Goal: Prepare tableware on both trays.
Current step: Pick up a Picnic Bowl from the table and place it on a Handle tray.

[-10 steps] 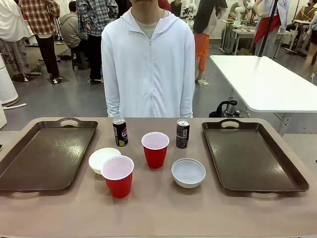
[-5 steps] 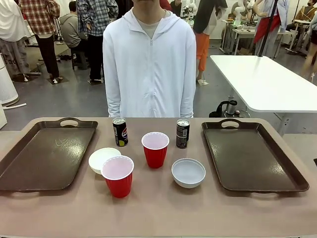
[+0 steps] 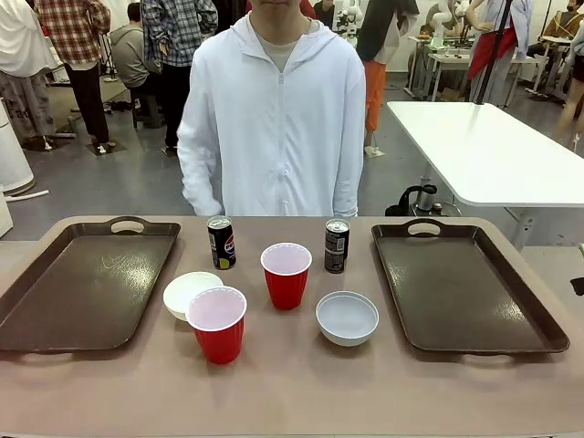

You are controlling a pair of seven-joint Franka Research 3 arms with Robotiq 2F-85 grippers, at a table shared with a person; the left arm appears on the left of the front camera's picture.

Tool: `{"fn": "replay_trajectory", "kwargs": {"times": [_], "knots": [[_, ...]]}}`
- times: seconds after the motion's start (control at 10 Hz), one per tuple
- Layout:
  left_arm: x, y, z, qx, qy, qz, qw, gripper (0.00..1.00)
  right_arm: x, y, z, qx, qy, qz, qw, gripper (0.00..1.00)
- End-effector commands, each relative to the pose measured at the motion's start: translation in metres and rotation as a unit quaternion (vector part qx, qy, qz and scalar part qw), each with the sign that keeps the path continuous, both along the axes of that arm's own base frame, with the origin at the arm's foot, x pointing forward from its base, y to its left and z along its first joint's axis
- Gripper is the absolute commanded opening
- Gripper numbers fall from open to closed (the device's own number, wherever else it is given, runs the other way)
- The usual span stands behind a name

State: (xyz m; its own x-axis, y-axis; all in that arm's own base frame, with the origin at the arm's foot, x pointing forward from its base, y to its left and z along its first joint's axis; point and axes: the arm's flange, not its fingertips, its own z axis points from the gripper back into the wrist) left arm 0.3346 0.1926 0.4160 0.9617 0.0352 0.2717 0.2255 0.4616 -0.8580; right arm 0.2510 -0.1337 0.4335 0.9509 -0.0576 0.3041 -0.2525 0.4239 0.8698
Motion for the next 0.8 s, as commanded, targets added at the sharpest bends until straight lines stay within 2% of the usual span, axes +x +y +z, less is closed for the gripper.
{"fn": "replay_trajectory", "kwargs": {"times": [0.0,0.7], "knots": [[-0.0009,0.0009,0.0014,-0.01,0.002,0.003,1.0,1.0,-0.0053,-0.0024,-0.0046,0.009,0.01,0.006,1.0,1.0],[-0.0009,0.0009,0.0014,-0.01,0.002,0.003,1.0,1.0,-0.0003,0.0002,-0.0024,0.006,0.005,0.003,1.0,1.0]]}}
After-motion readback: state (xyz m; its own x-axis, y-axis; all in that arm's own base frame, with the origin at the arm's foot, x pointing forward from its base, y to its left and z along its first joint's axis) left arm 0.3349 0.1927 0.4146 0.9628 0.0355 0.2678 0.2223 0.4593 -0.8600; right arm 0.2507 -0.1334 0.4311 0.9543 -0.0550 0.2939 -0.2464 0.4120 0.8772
